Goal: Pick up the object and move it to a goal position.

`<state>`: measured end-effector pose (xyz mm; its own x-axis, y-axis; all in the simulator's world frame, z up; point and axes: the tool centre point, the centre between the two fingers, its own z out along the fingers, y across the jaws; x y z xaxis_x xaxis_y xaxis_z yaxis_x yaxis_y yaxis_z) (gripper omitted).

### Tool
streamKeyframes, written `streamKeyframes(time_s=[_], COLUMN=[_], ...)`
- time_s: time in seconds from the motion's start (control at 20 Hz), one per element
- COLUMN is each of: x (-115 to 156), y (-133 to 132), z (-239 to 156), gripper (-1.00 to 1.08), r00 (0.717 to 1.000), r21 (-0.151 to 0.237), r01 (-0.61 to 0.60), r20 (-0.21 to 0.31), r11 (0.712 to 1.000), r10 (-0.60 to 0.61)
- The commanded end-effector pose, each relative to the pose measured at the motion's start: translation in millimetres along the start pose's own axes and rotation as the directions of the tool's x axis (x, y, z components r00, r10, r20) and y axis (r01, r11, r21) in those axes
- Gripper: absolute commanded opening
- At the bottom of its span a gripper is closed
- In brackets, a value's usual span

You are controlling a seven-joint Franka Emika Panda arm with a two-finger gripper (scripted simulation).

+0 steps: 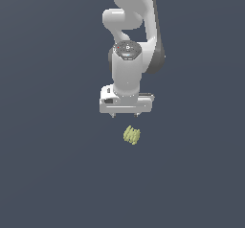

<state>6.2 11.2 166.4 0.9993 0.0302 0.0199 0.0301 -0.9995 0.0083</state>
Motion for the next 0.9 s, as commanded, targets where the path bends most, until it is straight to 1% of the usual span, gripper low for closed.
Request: streamKeyframes(time_s=[0.0,0.45,0.85], x=[0,-3,-3], y=[0,10,10], z=[0,8,8], gripper=[1.0,1.0,1.0], r00=[1.0,1.0,1.0], r21=[0.0,-0.012,-0.012], r01=[0.0,0.015,0.012], r20=[0.0,0.006,0.005], r11=[1.0,1.0,1.0], r10=[0.0,-0.015,-0.012])
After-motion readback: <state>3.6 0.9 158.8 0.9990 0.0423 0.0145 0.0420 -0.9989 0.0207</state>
